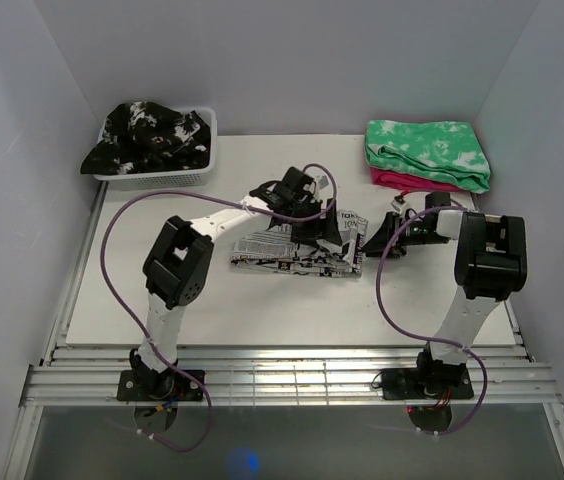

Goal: Fold and stack the trousers
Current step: Fold the trousers

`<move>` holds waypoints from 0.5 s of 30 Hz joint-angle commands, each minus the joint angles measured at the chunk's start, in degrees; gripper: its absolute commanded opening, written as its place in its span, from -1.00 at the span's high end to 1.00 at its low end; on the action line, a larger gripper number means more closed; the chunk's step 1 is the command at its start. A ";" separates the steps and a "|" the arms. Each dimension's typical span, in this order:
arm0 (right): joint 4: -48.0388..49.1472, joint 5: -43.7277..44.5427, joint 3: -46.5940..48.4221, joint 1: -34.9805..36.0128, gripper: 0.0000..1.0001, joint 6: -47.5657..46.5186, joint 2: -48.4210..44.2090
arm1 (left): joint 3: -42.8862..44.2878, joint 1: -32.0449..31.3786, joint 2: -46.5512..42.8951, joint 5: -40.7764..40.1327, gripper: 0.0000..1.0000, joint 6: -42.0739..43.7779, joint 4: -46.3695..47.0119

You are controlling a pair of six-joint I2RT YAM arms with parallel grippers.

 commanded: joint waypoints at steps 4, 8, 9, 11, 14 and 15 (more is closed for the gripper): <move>-9.41 -1.23 6.92 -1.91 0.00 -5.20 -9.57 | -7.34 6.61 -16.65 2.01 -0.84 9.86 -1.14; -8.36 -2.11 11.31 0.73 -0.32 -1.70 -12.65 | -13.04 13.46 -22.80 10.43 -0.96 15.95 0.26; -7.92 -2.29 12.29 1.78 -0.38 -0.55 -12.65 | -14.98 18.70 -24.82 19.25 -0.96 16.31 1.83; -5.90 -2.99 15.18 5.03 -0.46 1.30 -11.17 | -19.54 23.91 -25.62 27.57 -0.96 14.74 7.11; -4.14 -3.35 17.65 11.79 -0.56 3.41 -7.05 | -21.32 30.25 -23.79 35.41 -0.79 13.32 8.88; -3.88 -3.26 18.70 13.20 -0.56 3.68 -5.90 | -22.89 31.31 -23.43 36.64 -0.71 13.41 9.75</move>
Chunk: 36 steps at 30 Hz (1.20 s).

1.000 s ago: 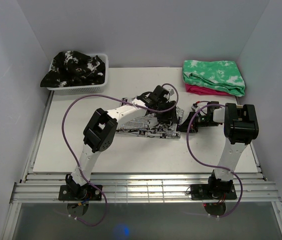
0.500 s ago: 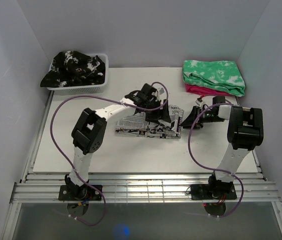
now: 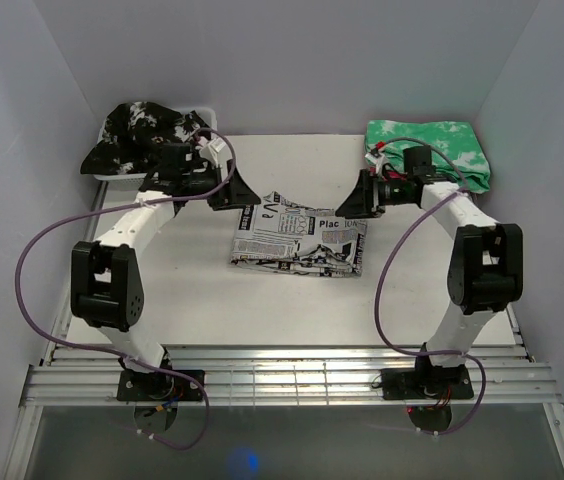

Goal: Fold and stack the trousers
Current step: Fold the trousers

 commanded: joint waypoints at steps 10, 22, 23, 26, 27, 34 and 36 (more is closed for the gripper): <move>-6.46 1.07 -1.23 9.63 -0.46 -6.86 14.32 | -16.06 3.19 5.81 15.56 -0.44 1.06 11.57; -15.34 5.75 -2.56 8.93 0.53 -28.99 8.79 | -11.95 -2.59 -3.13 6.30 -0.18 26.06 3.88; -16.74 5.83 -2.47 8.93 0.38 -30.69 7.39 | -11.07 -4.35 -3.84 3.45 -0.26 34.03 2.80; -21.31 5.83 -0.98 8.58 -0.17 -36.58 6.42 | -11.40 -12.96 -5.96 -7.98 -0.48 45.58 3.48; -23.24 4.87 -1.24 7.97 -0.19 -37.46 5.80 | -12.19 -15.76 -6.48 -9.04 -0.50 52.15 4.45; -31.16 1.80 -5.63 -1.08 0.63 -44.05 0.61 | -14.60 -20.09 -1.58 -9.85 -0.60 68.46 15.45; -33.27 0.48 -6.69 -5.10 0.59 -45.73 -0.09 | -12.04 -22.55 2.97 -10.02 -0.61 69.61 13.78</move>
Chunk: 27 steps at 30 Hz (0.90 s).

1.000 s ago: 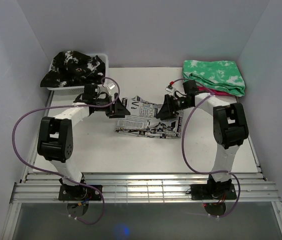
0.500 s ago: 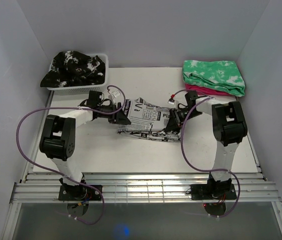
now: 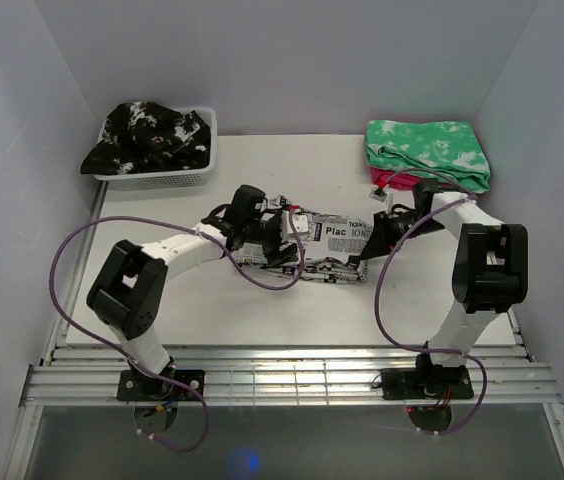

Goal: Fold and stack the trousers
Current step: Fold the trousers

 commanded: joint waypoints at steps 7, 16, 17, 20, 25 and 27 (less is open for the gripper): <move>-9.23 -7.37 -6.16 -13.92 0.23 -2.92 -2.76 | 3.37 -10.48 9.17 -4.94 -0.65 14.71 1.38; 4.12 -4.68 -11.96 -22.10 0.11 14.54 -6.52 | 6.16 -18.85 18.30 -18.82 -0.53 13.23 4.38; 6.14 -2.83 -12.58 -22.36 0.08 16.57 -7.76 | 7.39 -18.85 20.05 -19.01 -0.47 12.70 3.59; 15.01 5.34 -16.27 -23.42 -0.17 24.64 -14.70 | 10.22 -18.85 22.26 -20.67 -0.21 12.00 1.38; 27.15 14.67 -21.63 -23.51 -0.81 32.40 -23.15 | 10.05 -18.85 23.68 -20.77 0.34 12.43 0.86; 26.73 12.93 -21.29 -23.77 -0.80 33.20 -22.19 | 9.25 -18.85 23.33 -20.51 0.70 11.73 1.12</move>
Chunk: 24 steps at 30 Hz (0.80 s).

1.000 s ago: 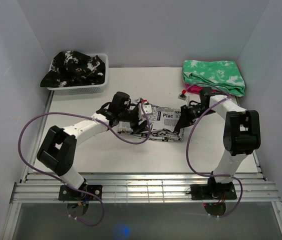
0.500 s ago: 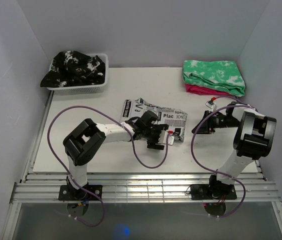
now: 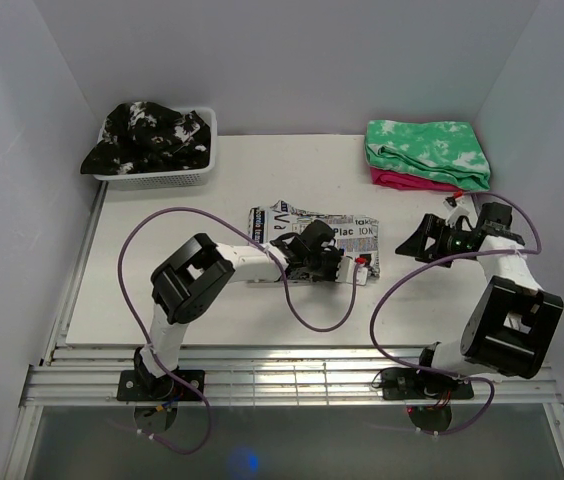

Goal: Fold and stack the trousers
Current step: Fold the trousers

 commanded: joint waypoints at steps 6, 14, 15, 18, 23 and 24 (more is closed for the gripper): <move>13.22 -9.85 -6.22 -1.11 -0.80 15.80 6.17 | -5.19 0.89 -3.32 0.09 1.00 -6.61 -1.40; 24.32 -13.12 -9.84 1.09 -0.80 23.66 13.64 | -5.81 2.65 -7.54 6.25 1.00 -13.30 1.42; 25.97 -13.48 -9.75 1.35 -0.80 24.01 14.34 | -5.81 2.83 -7.72 6.43 1.00 -14.00 1.59; 33.86 -14.88 -12.73 2.32 -0.80 30.23 15.31 | -5.19 3.53 -8.25 8.44 1.00 -14.62 1.42; 48.84 -14.89 -17.84 6.35 -0.80 40.53 18.99 | -4.41 4.58 -8.95 10.29 1.00 -17.07 1.69; 48.84 -14.54 -17.66 6.71 -0.80 40.62 19.61 | -4.05 4.93 -9.21 11.43 1.00 -17.43 1.51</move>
